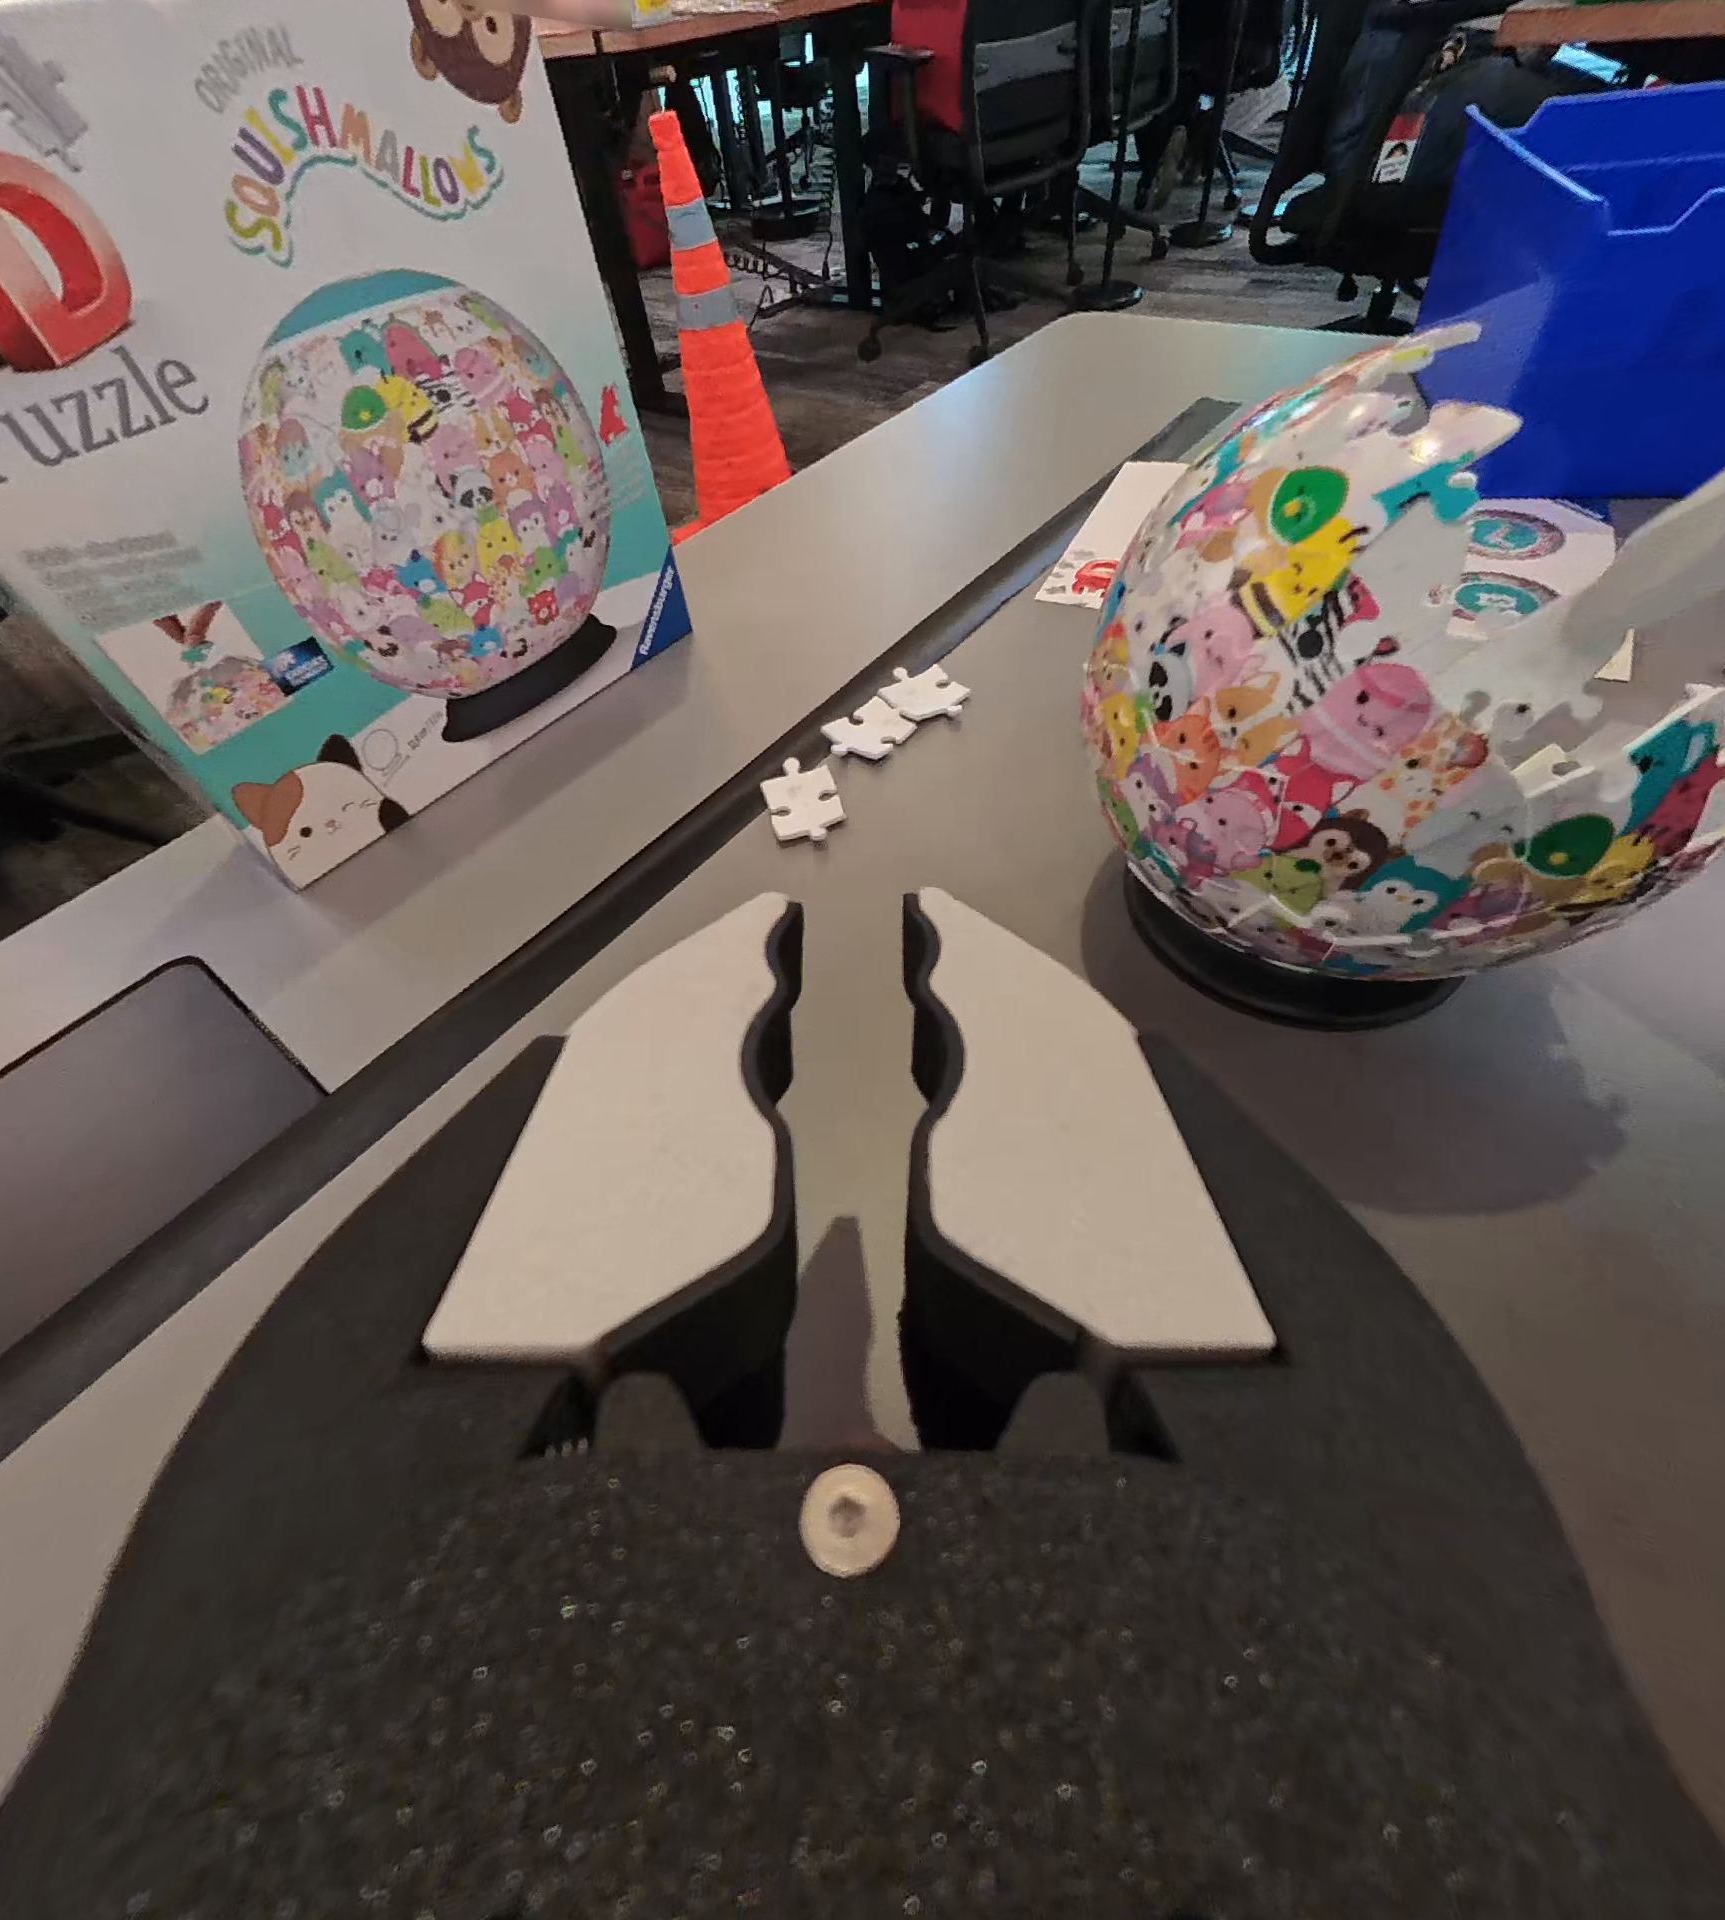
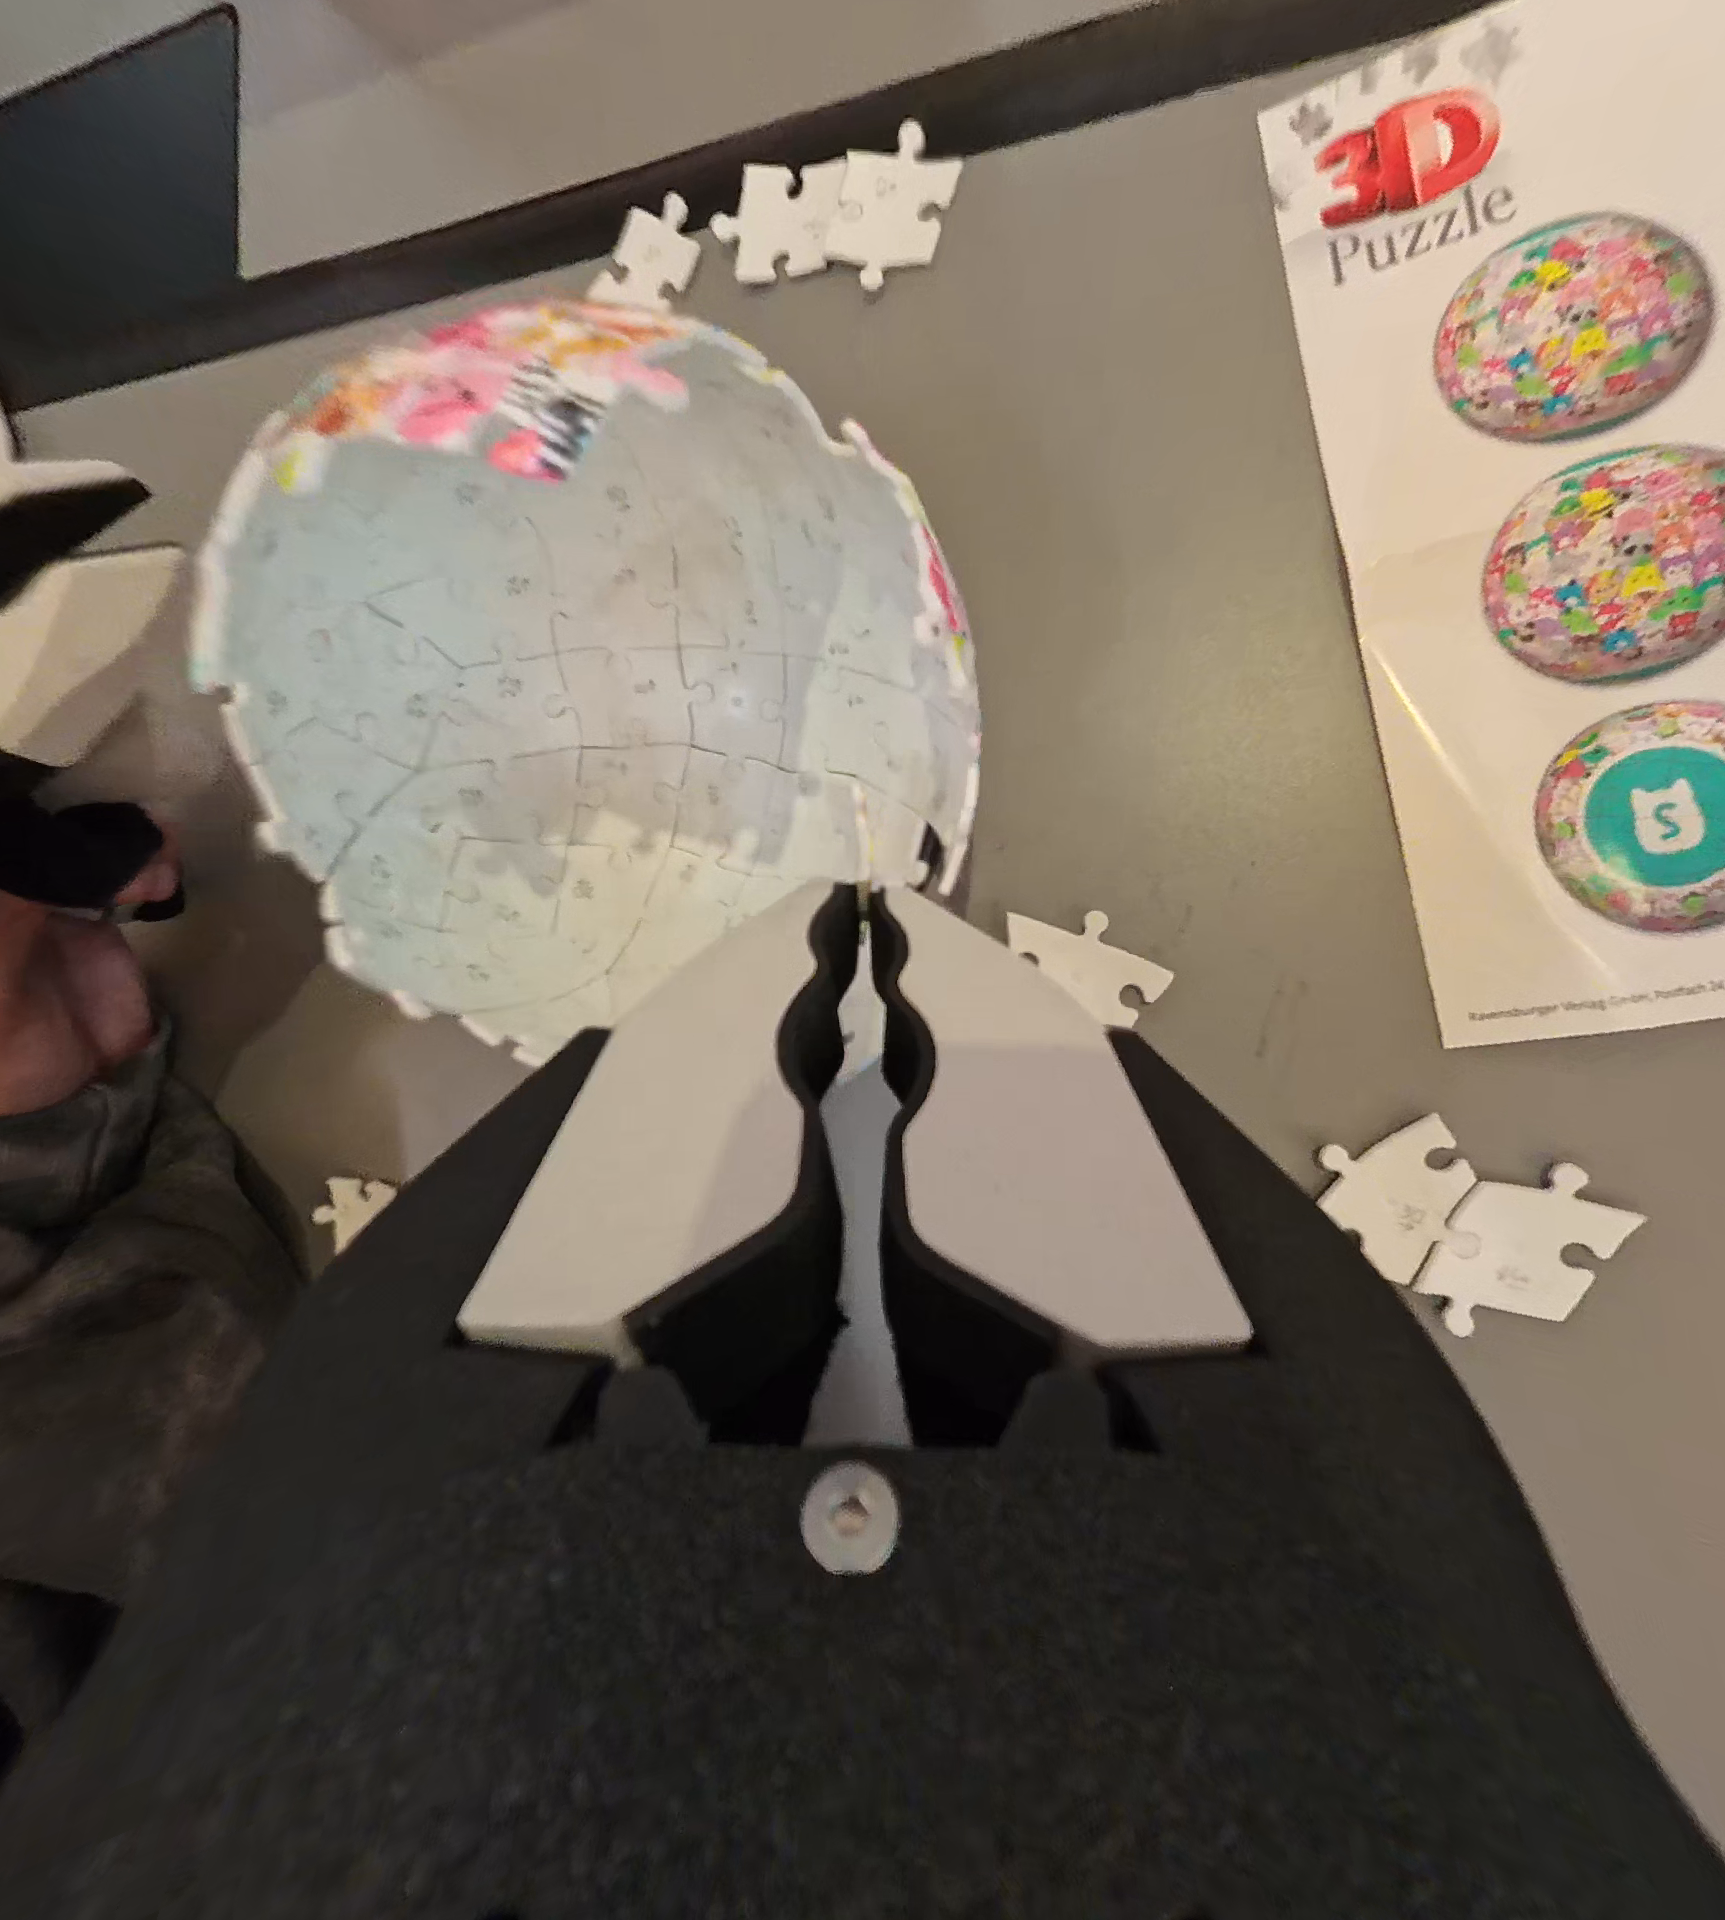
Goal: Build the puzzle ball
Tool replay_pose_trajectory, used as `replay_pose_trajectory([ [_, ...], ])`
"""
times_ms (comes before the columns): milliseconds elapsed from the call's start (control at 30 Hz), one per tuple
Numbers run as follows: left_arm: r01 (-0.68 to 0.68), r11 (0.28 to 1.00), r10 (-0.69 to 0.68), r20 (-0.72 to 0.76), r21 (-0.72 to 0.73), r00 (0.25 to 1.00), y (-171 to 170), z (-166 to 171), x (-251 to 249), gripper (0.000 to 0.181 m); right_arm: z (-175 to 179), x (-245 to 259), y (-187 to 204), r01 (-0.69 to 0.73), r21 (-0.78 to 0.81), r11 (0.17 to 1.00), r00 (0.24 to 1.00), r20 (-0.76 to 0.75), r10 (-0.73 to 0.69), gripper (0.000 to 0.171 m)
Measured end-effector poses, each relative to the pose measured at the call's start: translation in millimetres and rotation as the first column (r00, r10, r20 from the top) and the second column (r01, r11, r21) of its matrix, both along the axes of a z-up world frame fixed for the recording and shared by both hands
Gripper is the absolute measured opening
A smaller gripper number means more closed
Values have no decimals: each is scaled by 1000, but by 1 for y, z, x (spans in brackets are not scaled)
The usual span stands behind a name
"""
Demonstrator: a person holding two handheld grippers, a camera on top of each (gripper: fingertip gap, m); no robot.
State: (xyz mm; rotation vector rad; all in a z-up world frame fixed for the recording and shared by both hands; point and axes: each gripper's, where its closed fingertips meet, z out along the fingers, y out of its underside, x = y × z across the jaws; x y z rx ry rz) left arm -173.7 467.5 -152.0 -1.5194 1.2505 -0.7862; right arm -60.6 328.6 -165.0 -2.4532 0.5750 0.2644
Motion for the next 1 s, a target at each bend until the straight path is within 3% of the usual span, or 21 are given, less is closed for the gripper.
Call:
replay_pose_trajectory([
  [100, 3, 1000, -3, -4, 3, 1000, -1, -1, 0, 18, 27, -7, -3, -54, 92, 994, 999, 1, 54, 2],
  [200, 9, 1000, -9, -6, 1, 1000, -1, -1, 1, 18, 48, -10, -22, -210, 170, 963, 973, 137, 188, 2],
  [267, 10, 1000, -10, -6, 6, 1000, -2, -1, 2, 18, 43, -11, -45, -340, 165, 926, 926, 233, 299, 1],
  [367, 14, 1000, -14, -18, 4, 1000, -2, -4, 3, 18, 13, -43, -87, -524, 163, 836, 851, 73, 520, 2],
  [500, 22, 1000, -22, -22, 6, 1000, -3, -5, 4, 18, -13, -71, -111, -522, 217, 825, 794, -229, 563, 2],
  [667, 25, 1000, -25, -28, 16, 999, -4, -5, 5, 18, -27, -68, -96, -508, 227, 831, 794, -251, 554, 12],
  [800, 27, 999, -26, -31, 24, 999, -5, -5, 6, 18, -30, -61, -94, -593, 184, 784, 773, -141, 618, 27],
  [867, 27, 999, -26, -36, 30, 999, -5, -6, 6, 18, -13, -55, -84, -680, 201, 705, 727, 58, 684, 29],
  [933, 27, 999, -25, -41, 36, 999, -4, -7, 6, 18, 2, -42, -66, -808, 115, 578, 571, 394, 720, 42],
  [1000, 27, 999, -25, -47, 44, 999, -5, -8, 7, 18, 11, -28, -53, -864, -107, 492, 331, 616, 715, 40],
])
